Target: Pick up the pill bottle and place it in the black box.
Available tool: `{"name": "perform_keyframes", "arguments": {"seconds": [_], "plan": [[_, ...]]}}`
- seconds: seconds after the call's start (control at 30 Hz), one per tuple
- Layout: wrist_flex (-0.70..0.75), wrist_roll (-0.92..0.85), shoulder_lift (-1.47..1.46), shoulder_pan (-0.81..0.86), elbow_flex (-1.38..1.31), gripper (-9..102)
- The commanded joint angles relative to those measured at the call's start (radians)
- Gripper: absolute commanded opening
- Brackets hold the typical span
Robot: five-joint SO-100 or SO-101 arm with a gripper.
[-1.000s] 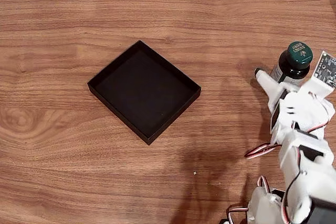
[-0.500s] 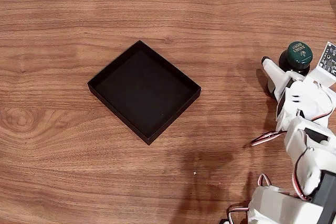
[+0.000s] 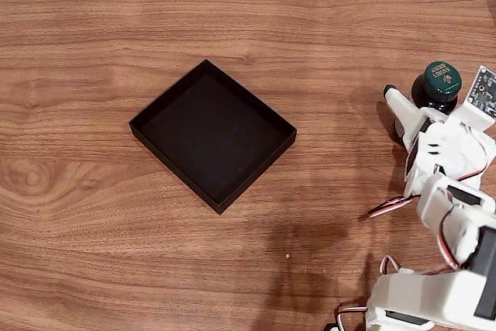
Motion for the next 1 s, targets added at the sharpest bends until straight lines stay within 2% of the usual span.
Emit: {"name": "perform_keyframes", "arguments": {"seconds": [0.0, 0.4, 0.97], "plan": [[-0.100, -0.009, -0.028, -0.008, -0.038, 44], [-0.291, -0.032, -0.172, -0.018, -0.025, 44], [-0.422, -0.032, -0.376, -0.017, -0.146, 47]]}}
